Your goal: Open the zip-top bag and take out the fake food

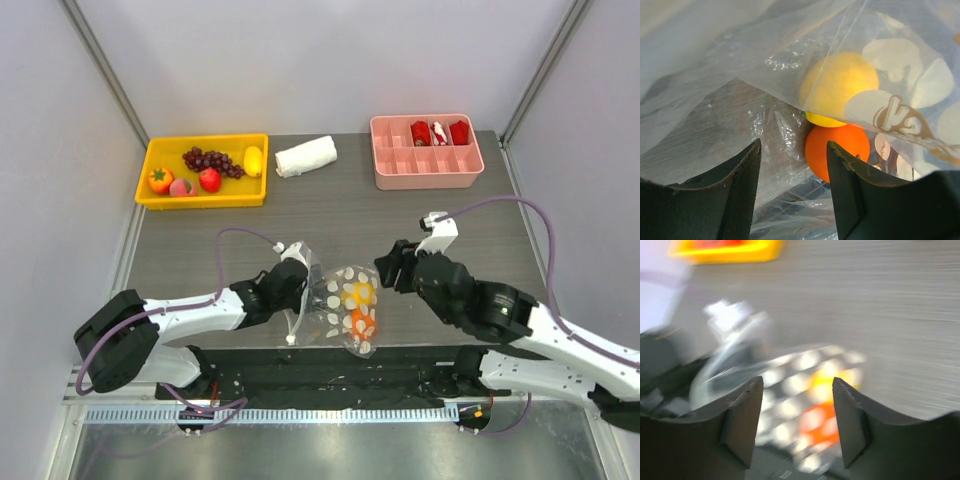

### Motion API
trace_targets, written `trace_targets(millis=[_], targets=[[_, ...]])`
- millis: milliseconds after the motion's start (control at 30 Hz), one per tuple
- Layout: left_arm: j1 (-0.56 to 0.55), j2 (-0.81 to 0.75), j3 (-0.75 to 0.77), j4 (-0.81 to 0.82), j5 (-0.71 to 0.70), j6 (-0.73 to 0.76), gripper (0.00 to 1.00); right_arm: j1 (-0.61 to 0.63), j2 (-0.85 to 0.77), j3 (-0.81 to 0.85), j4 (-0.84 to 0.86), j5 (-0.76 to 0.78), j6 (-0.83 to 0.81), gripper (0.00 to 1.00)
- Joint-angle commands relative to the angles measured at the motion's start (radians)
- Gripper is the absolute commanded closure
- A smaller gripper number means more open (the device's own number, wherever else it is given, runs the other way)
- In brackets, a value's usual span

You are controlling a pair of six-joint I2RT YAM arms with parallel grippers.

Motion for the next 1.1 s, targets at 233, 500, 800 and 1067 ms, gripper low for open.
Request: trace_targets(millis=[233, 500, 800, 1067], targets=[[-0.002, -0.016, -0.034, 0.169, 0.037, -0.017, 0.39, -0.475, 0.275, -0.271, 0.209, -0.207, -0.077, 0.76], [-0.002, 0.034, -0.010, 0.252, 0.061, 0.015, 0.31, -0.474, 0.389, -0.351, 0.469, -0.438, -0.099, 0.87], [-0.004, 0.152, 0.055, 0.272, 0.092, 0.049, 0.31, -0.472, 0.466, -0.374, 0.601, -0.620, -0.042, 0.90], [-0.004, 0.264, 0.084, 0.286, 0.071, 0.059, 0.32, -0.474, 0.521, -0.404, 0.681, -0.738, -0.010, 0.94]])
